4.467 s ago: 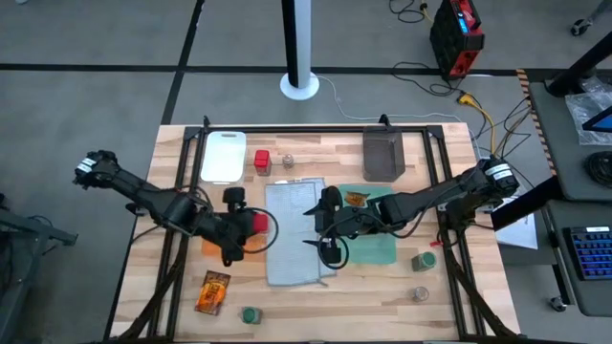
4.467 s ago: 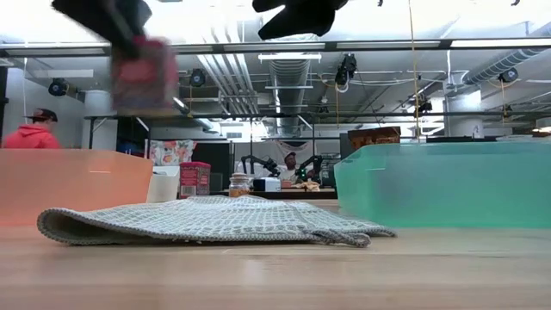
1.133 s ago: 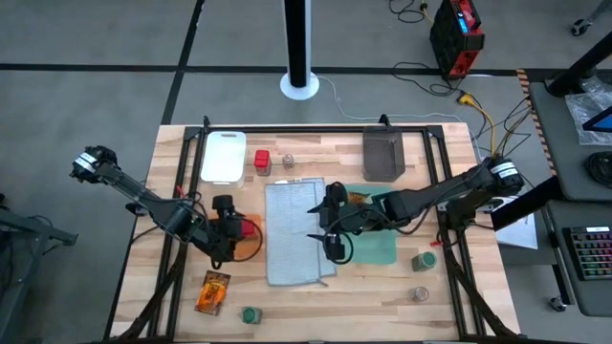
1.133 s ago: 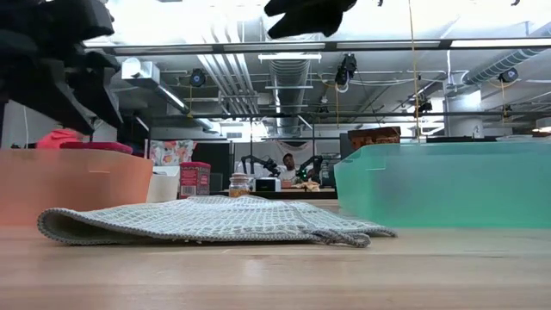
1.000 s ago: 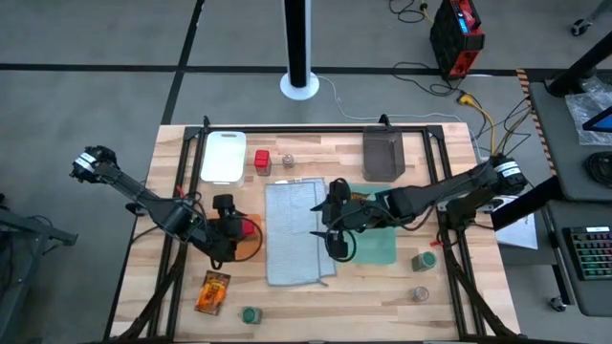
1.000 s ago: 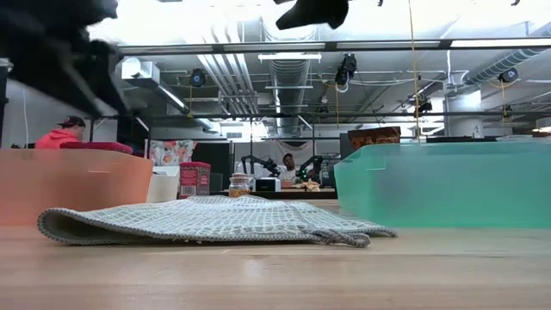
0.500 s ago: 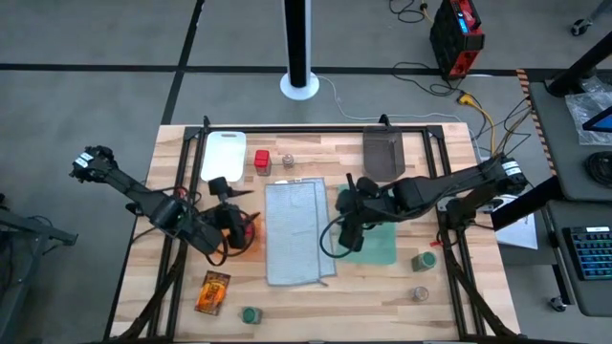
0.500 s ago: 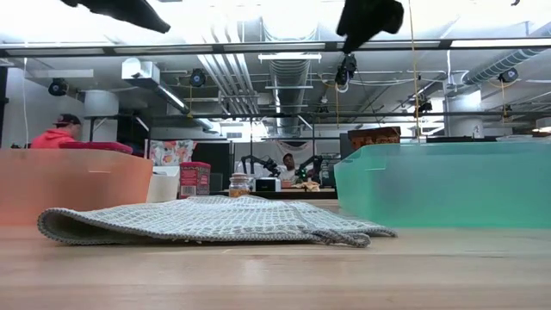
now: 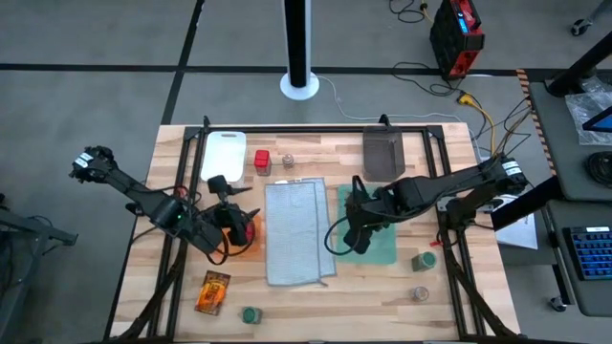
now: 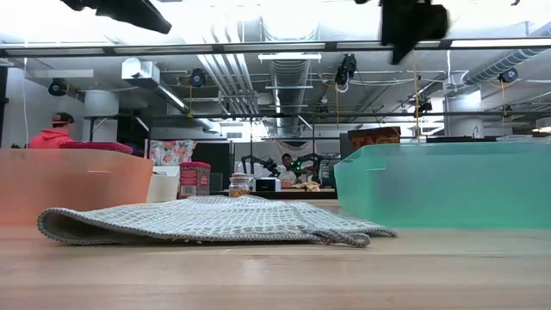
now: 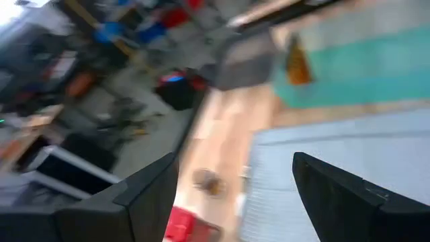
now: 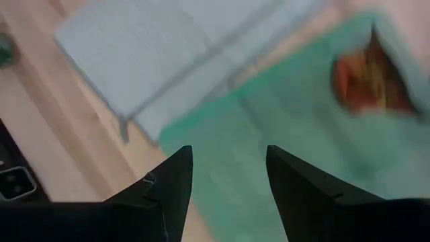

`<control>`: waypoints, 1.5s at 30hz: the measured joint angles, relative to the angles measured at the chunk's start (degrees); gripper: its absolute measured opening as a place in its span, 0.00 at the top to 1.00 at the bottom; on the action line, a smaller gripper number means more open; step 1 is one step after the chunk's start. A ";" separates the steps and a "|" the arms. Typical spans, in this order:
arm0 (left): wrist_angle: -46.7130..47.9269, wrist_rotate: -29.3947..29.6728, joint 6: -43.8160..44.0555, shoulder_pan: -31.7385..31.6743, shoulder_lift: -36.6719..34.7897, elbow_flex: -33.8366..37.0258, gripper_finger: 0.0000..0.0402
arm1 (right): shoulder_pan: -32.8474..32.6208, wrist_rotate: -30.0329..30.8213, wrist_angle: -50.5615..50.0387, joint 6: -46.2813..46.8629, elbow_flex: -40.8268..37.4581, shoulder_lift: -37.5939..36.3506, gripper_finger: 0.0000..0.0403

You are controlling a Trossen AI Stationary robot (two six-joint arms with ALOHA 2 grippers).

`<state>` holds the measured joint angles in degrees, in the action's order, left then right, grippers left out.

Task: Sort spices by type
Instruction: Put the right green seasoning bottle into the black bin

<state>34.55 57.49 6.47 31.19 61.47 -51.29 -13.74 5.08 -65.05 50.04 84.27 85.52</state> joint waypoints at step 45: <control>-15.27 -16.55 -20.98 -11.07 -0.04 3.62 0.32 | -27.28 -11.50 -5.83 68.11 -27.55 -15.45 0.18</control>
<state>19.28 40.95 -14.52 20.12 61.43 -47.67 -41.01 -6.43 -70.88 118.15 56.72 70.07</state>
